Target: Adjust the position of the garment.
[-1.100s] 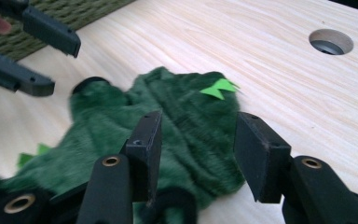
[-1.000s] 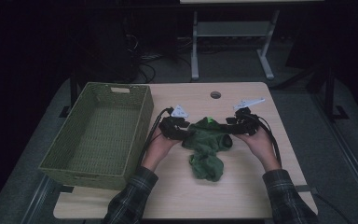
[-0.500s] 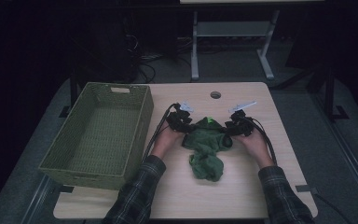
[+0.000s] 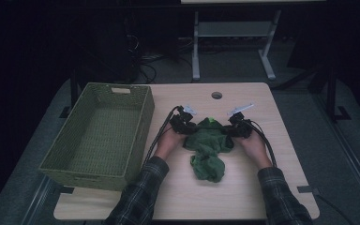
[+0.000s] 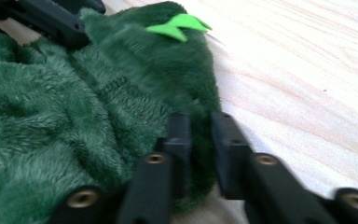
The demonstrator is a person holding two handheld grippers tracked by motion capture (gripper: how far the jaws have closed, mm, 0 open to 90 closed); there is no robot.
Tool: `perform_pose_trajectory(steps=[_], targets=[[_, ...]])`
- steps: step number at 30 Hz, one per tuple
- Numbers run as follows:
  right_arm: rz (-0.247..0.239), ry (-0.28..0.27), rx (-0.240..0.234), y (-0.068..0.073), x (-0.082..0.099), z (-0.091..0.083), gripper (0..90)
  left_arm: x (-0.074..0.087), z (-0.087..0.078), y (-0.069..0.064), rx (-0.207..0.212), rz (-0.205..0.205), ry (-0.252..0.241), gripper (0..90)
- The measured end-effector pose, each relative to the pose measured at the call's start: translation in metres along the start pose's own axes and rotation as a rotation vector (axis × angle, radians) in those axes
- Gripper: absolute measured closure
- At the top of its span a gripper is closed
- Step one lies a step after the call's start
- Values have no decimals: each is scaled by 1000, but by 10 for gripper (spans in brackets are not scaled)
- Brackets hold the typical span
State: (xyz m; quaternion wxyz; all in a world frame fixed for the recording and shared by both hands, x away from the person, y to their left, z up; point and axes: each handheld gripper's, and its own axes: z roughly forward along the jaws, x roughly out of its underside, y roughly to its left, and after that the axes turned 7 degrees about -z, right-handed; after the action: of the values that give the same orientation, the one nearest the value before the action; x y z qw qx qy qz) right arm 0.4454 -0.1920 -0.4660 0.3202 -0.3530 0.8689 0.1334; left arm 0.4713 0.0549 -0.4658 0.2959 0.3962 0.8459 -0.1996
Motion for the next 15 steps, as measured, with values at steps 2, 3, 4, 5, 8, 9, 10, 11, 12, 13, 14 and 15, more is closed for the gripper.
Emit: perform_pose_trajectory(steps=[2,3,4,5,8,9,10,11,12,13,14,15], targets=[[8,0,-3,0,0,0,869,0,0,0,6,-3,3,843],[9,0,-5,0,0,0,873,0,0,0,7,-9,2,857],[16,-1,-6,-1,0,0,875,-1,-1,0,5,-10,4,864],[22,-3,-7,-1,-1,-1,876,-1,-2,0,6,-15,-2,867],[31,-34,-1,-2,-5,-7,879,-4,-6,1,-1,-29,-28,868],[34,-49,2,-3,-7,-10,880,-5,-7,1,1,-36,-38,868],[40,-61,4,-4,-8,-13,881,-6,-10,2,0,-37,-45,868],[52,-84,6,-6,-9,-16,881,-9,-12,2,-3,-43,-62,868],[58,-102,6,-8,-10,-18,882,-12,-15,2,-5,-46,-75,868],[77,-90,-12,-11,-13,-21,882,-15,-18,3,-7,-49,-88,868],[79,-92,-8,-13,-16,-23,882,-18,-21,3,-10,-45,-97,868],[75,-105,2,-14,-19,-26,883,-21,-23,4,-12,-45,-107,868]])
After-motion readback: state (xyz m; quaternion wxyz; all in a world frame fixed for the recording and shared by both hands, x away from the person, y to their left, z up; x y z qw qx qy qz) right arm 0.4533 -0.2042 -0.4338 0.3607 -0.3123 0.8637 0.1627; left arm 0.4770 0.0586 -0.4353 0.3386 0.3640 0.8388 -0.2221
